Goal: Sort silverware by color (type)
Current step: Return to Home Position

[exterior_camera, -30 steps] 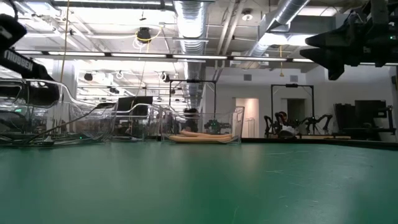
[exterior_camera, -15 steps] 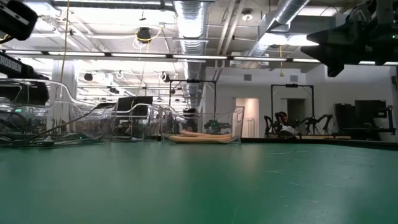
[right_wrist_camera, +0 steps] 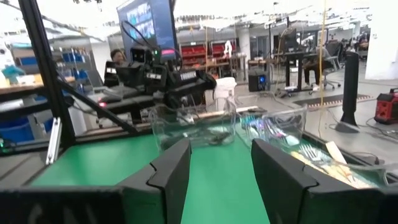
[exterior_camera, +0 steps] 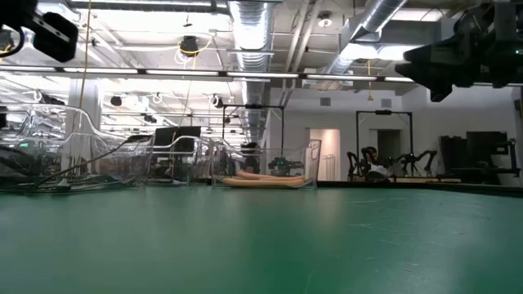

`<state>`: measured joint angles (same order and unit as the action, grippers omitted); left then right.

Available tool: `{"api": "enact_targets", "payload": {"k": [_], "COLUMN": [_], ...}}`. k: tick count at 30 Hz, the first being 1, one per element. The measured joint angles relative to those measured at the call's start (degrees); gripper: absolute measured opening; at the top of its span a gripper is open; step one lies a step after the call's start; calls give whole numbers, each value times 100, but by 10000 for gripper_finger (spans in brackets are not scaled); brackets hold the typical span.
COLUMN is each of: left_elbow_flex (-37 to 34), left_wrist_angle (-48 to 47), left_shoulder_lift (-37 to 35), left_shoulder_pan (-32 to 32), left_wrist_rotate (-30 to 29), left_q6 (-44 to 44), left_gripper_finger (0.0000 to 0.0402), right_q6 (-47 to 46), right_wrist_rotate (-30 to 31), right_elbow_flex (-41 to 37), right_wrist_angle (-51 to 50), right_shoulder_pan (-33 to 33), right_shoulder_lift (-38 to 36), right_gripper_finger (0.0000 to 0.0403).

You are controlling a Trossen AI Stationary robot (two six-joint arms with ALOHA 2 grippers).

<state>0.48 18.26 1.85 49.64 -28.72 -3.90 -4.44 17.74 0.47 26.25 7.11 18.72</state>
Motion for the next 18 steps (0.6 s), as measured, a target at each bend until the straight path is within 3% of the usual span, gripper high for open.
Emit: {"api": "enact_targets", "payload": {"k": [11, 18], "left_elbow_flex": [-6, -10], "left_wrist_angle": [-261, -409], "left_shoulder_lift": [0, 0], "left_shoulder_pan": [-1228, -1681], "left_wrist_rotate": [634, 1117], "left_q6": [-364, -450], "left_gripper_finger": [0, 0], "right_q6": [60, 270], "right_wrist_rotate": [7, -1], "right_elbow_flex": [0, 0], "right_wrist_angle": [-593, -398], "right_shoulder_pan": [-14, -45], "right_shoulder_lift": [2, 0], "right_gripper_finger": [191, 191]}}
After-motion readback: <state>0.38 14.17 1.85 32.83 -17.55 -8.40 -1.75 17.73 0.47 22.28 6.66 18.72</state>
